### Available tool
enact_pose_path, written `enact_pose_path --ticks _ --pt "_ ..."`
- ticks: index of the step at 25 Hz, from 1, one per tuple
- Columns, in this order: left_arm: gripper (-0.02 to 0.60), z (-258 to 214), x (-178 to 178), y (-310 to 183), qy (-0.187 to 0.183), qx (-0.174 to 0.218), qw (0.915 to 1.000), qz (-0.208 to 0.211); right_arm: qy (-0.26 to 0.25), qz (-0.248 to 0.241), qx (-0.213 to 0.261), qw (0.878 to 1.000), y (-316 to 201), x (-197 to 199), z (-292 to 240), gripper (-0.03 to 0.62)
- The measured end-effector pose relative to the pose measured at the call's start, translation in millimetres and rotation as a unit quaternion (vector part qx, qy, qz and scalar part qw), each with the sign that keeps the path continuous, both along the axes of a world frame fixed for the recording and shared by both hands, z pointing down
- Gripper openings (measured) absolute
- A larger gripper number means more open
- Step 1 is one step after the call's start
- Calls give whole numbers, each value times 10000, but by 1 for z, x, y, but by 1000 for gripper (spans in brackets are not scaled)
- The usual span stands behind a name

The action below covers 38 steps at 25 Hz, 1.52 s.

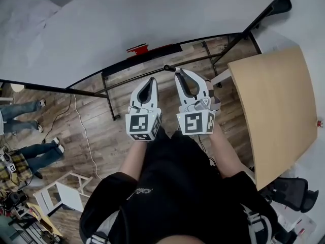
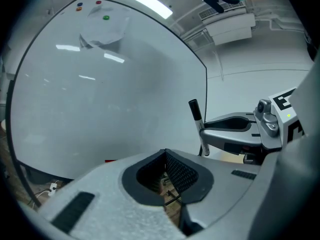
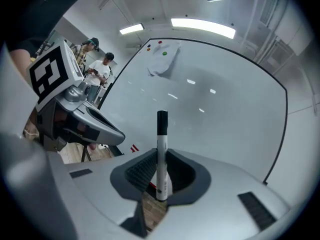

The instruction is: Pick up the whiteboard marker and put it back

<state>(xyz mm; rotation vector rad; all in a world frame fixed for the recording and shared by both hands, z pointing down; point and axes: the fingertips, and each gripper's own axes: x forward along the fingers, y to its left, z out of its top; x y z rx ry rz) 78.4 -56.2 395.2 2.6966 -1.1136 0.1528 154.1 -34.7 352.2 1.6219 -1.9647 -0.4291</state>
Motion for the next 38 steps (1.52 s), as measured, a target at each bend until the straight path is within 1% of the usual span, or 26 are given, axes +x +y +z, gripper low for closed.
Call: enact_pose_path --ticks 2,5,9,13,17,24,28,33,38 --pt "5 -2 4 4 -11 2 10000 -3 380 -49 44 9993 4 5 -4 54" --pt "5 -3 9 13 -37 -18 10000 -65 1050 -225 40 9942 10 14 -10 54" --pt "5 6 16 21 -54 -137 9997 -172 1514 -355 -157 9877 9 31 1 54" --pt "5 13 20 19 -50 -269 9992 -296 2094 -514 -376 9758 4 37 16 54" --pt "5 22 19 6 -117 -381 9986 -350 2334 -767 -664 9671 -15 33 34 54" --pt "5 56 11 -37 -278 -615 9971 -344 2500 -885 -1137 9575 -69 30 80 54" --pt "5 88 7 -60 -368 -827 9957 -190 2631 -897 -1424 9500 -96 24 111 54" --pt "5 109 -3 -75 -414 -1033 9938 -53 2846 -984 -1776 9369 -116 17 143 54" --pt "5 119 -8 -86 -418 -1278 9908 -124 3043 -1229 -2047 9222 -140 14 171 54"
